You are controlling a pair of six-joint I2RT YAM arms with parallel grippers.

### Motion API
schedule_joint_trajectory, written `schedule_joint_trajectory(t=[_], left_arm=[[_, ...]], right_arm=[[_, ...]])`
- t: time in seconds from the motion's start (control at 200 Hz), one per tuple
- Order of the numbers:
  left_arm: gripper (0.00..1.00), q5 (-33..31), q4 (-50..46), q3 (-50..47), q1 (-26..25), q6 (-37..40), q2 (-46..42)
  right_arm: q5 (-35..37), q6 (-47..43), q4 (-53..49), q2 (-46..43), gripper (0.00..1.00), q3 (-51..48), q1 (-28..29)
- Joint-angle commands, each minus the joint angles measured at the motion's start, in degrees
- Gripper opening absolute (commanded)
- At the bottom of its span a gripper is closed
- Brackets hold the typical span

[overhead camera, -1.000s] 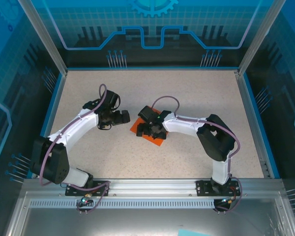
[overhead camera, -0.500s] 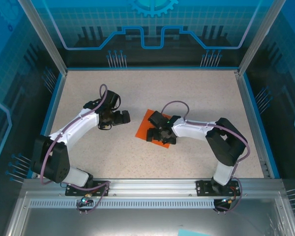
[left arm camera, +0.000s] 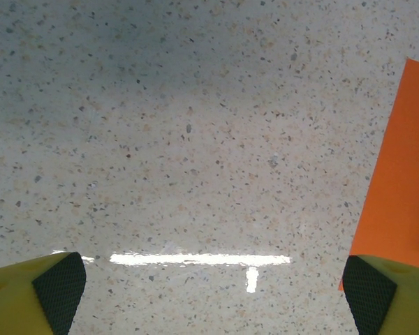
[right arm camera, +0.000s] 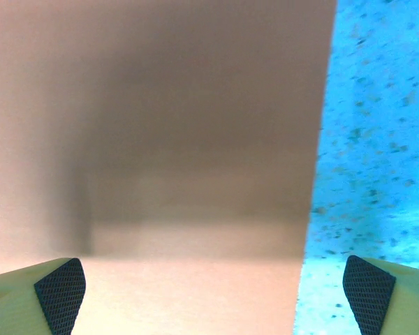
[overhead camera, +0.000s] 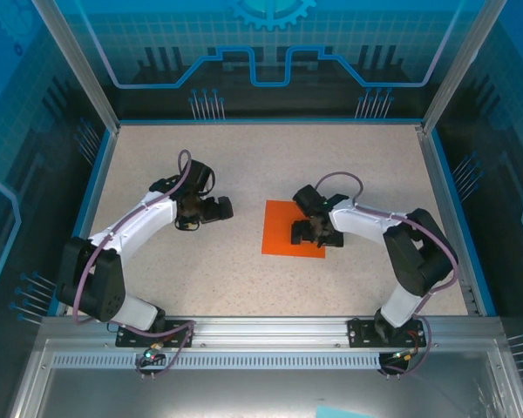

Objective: Fold a paper plane with a square sheet of paper (pick it up from the middle)
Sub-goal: Move the square sheet of paper to the center of the table.

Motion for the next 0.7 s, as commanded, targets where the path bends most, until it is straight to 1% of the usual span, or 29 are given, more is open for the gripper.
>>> schedule_joint_trajectory(t=[0.0,0.125,0.225,0.335,0.465,0.56,0.695], left_arm=[[0.99,5.1,1.8,-1.2,0.6,-0.6,-0.4],[0.99,8.9,3.3,-1.4,0.1,-1.0,-1.5],[0.99,11.6,4.8,-1.9,0.0,-1.6,-2.4],[0.99,14.2,6.7,-3.1,-0.7,-2.6,-2.7],[0.99,15.4,7.4,-3.8,-2.3,-2.7,-3.2],[0.99,17.9,8.7,-4.5,-3.0,-3.1,-3.5],[0.99,17.9,8.7,-5.0,-3.2,-2.2,-4.1]], right_arm=[[0.5,-3.0,-3.1,-3.1,0.99,0.0,-1.1],[-0.7,-0.9,-4.1,-5.6,0.99,2.3,0.2],[-0.9,2.3,-4.1,-5.3,0.99,4.8,2.4],[-0.8,3.6,-2.9,-2.4,0.99,7.6,4.1],[1.0,3.3,-3.2,1.5,0.99,10.7,4.2],[2.0,2.7,-3.5,4.3,0.99,12.7,4.2],[2.2,3.7,-3.9,8.0,0.99,14.8,4.4]])
